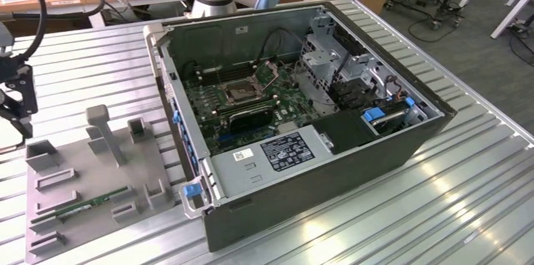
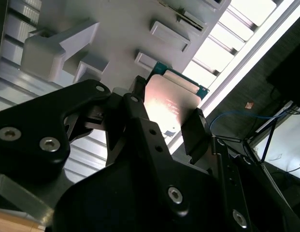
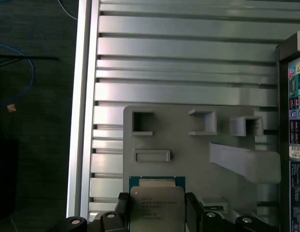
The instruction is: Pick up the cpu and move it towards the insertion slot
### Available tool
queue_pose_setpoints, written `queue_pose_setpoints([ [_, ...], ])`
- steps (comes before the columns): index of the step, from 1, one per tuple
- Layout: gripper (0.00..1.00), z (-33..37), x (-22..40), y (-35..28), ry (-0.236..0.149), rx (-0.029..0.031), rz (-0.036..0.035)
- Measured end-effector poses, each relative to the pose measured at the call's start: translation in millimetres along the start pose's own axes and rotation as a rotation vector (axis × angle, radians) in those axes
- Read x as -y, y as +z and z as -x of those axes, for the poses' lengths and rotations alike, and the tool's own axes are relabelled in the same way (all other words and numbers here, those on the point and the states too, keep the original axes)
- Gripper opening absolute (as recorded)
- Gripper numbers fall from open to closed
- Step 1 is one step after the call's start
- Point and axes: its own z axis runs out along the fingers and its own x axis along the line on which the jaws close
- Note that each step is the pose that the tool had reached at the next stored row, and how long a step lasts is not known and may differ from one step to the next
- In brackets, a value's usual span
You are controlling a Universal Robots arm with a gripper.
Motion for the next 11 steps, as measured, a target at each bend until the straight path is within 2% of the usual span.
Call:
queue_pose_setpoints([
  [4,0.55,0.0,-0.3,-4.8,0.0,0.0001,0.0008],
  [11,0.55,0.0,-0.3,-5.6,0.0,0.0001,0.001],
])
